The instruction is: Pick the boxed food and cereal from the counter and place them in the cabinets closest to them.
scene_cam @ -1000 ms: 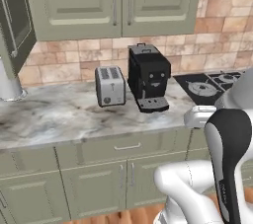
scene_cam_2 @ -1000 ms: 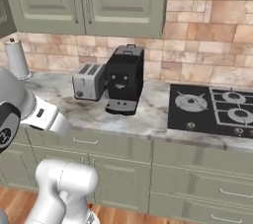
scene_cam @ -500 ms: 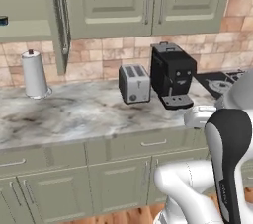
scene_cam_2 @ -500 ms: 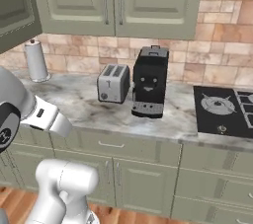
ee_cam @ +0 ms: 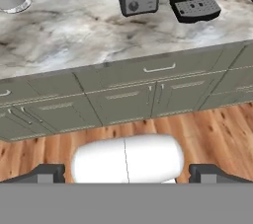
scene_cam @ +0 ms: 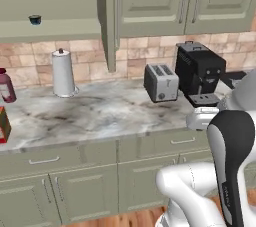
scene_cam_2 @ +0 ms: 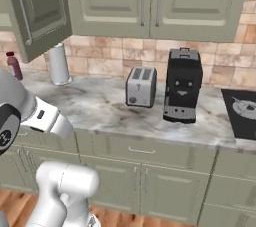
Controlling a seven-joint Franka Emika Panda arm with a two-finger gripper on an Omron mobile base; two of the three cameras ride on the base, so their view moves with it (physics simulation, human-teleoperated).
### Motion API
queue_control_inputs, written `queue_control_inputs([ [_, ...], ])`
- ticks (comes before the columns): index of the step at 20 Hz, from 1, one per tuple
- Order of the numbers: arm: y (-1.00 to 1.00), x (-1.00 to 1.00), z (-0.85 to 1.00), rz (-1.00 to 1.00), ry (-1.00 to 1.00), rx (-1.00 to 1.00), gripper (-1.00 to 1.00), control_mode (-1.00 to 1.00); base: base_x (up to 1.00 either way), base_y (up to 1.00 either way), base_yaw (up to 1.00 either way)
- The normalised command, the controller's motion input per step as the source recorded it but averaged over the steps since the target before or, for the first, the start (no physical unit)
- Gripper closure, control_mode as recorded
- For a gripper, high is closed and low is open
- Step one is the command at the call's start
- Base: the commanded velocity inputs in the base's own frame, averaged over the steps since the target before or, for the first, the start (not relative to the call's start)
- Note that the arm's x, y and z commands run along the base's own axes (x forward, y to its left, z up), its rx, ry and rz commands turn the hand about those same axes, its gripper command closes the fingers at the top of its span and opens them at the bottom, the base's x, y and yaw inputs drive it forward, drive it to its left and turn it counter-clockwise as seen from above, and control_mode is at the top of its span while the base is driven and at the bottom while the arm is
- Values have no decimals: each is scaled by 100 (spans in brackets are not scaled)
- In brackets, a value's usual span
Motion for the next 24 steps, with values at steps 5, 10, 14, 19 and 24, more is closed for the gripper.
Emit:
queue_control_inputs([
  [5, 0, 0, 0, 0, 0, 0, -100, 100, -5, 63, 0],
  [10, 0, 0, 0, 0, 0, 0, -100, 100, -4, 64, 0],
  [14, 0, 0, 0, 0, 0, 0, -100, 100, -7, 63, 0],
  [19, 0, 0, 0, 0, 0, 0, -100, 100, -8, 63, 0],
  [24, 0, 0, 0, 0, 0, 0, -100, 100, -2, 63, 0],
])
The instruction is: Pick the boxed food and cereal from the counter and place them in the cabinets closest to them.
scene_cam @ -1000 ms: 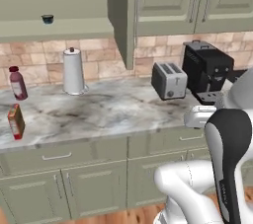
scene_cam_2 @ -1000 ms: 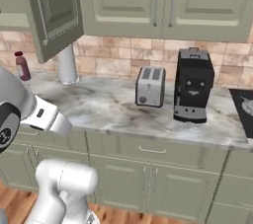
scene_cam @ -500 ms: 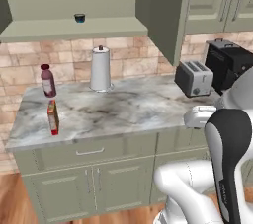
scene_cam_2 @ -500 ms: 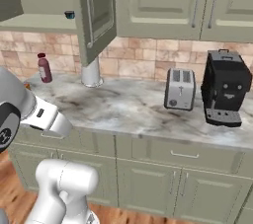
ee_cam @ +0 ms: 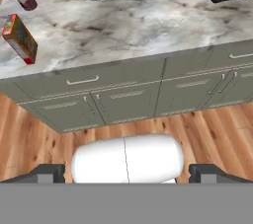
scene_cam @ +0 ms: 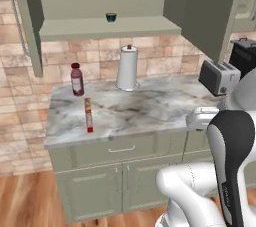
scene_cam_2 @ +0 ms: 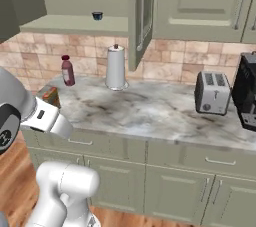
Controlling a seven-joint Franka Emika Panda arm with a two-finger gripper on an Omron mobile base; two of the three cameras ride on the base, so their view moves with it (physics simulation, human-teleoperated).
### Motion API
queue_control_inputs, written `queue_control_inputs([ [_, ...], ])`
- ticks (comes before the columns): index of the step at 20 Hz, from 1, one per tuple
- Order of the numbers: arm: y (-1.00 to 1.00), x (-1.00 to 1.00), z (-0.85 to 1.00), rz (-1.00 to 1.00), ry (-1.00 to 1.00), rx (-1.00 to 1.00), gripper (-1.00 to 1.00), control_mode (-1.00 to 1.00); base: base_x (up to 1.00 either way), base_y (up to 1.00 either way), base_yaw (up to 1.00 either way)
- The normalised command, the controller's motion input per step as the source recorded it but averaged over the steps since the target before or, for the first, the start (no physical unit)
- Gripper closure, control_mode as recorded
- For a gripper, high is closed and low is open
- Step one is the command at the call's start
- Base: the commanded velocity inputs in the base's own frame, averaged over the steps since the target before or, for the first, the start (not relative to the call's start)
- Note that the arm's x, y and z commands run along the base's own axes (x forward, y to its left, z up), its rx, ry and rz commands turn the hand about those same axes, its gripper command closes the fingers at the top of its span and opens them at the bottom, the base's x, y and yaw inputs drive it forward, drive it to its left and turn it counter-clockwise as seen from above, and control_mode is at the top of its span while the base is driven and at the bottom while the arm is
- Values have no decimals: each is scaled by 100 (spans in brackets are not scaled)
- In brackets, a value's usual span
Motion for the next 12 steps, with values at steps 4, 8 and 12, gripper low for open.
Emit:
queue_control_inputs([
  [4, 0, 0, 0, 0, 0, 0, -100, 100, -1, 61, 0],
  [8, 0, 0, 0, 0, 0, 0, -100, 100, 0, 55, 0],
  [12, 0, 0, 0, 0, 0, 0, -100, 100, 0, 47, 0],
])
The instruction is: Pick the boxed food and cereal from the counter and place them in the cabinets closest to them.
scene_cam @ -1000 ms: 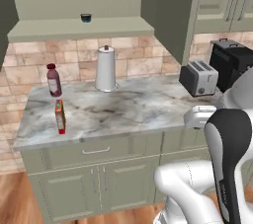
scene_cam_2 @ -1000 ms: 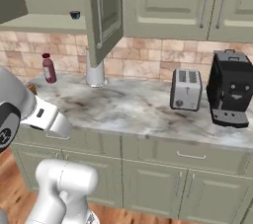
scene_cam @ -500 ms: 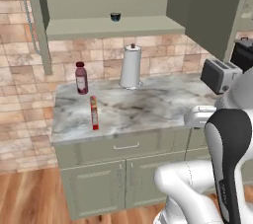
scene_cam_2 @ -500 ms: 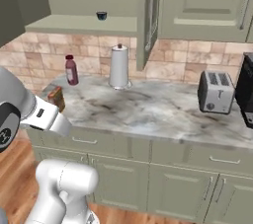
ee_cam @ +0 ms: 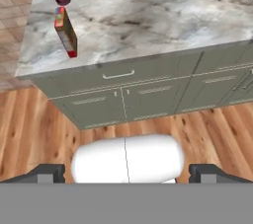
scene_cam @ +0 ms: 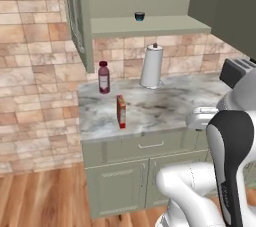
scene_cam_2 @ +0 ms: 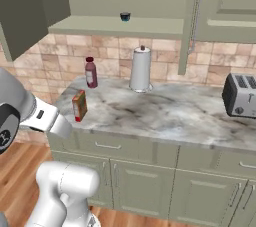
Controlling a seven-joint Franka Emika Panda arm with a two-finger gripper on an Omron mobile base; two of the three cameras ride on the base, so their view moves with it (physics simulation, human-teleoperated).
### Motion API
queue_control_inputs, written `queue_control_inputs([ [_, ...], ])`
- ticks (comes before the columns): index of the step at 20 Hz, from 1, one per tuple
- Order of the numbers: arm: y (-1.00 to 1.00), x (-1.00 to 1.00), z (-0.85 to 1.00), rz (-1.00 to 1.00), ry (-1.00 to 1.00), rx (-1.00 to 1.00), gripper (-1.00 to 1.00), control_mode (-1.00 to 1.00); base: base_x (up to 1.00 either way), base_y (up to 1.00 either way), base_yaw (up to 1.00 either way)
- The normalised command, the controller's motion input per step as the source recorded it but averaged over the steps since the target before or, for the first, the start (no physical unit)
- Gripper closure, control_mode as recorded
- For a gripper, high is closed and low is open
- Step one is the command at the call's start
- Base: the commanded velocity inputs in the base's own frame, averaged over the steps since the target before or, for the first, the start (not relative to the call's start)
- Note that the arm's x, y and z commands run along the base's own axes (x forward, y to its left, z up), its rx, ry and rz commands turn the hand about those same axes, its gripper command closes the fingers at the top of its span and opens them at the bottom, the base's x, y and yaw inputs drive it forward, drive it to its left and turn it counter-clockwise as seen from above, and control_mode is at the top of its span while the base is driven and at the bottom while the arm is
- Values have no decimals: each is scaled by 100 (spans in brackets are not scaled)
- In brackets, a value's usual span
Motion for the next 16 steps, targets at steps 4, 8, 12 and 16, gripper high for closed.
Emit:
queue_control_inputs([
  [4, 0, 0, 0, 0, 0, 0, -100, 100, 0, 27, 0],
  [8, 0, 0, 0, 0, 0, 0, -100, 100, 0, 11, 1],
  [12, 0, 0, 0, 0, 0, 0, -100, 100, 1, 1, 1],
  [16, 0, 0, 0, 0, 0, 0, -100, 100, 19, 3, 0],
])
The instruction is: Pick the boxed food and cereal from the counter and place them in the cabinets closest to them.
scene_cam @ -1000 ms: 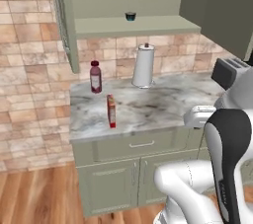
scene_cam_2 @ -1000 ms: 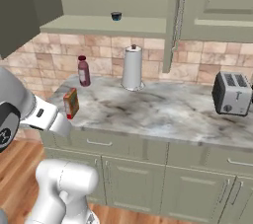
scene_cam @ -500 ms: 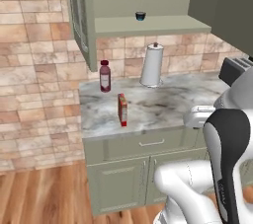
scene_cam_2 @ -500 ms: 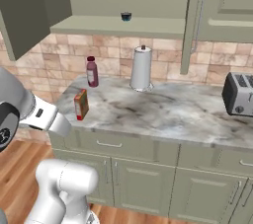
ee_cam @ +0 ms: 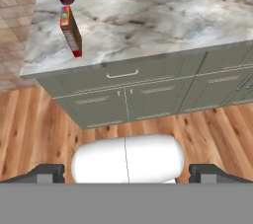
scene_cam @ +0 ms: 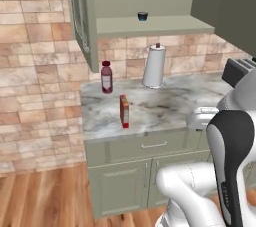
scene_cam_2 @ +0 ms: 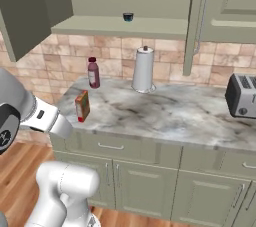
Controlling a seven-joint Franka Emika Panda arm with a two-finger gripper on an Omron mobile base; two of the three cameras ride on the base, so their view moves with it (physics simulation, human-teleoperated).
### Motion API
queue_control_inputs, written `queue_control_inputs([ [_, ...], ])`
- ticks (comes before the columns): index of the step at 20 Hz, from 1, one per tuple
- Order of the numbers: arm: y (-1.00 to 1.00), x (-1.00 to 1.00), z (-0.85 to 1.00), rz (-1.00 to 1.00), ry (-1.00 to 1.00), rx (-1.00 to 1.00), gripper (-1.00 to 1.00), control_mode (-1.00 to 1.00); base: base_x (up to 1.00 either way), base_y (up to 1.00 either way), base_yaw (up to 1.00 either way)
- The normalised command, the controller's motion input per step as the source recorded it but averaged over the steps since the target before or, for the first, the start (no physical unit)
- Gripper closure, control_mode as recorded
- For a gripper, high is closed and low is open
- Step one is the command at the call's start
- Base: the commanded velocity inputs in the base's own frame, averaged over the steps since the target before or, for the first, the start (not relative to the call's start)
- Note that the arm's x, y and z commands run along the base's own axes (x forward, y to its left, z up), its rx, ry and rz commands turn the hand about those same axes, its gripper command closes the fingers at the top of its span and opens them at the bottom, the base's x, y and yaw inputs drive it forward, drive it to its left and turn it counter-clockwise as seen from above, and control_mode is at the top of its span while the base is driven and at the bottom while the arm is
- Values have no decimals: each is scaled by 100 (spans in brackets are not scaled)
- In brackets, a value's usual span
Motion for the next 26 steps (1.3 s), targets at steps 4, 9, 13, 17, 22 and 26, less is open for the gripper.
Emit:
queue_control_inputs([
  [4, 0, 0, 0, 0, 0, 0, -100, 100, 38, 4, 0],
  [9, 0, 0, 0, 0, 0, 0, -100, 100, 46, 5, 0],
  [13, 0, 0, 0, 0, 0, 0, -100, 100, 46, 6, 0],
  [17, 0, 0, 0, 0, 0, 0, -100, 100, 43, 9, 0],
  [22, 2, 0, 0, 0, -1, 0, -100, -100, 28, 9, 0],
  [26, 0, 0, 0, 0, 0, 0, -100, -100, 0, 0, 0],
])
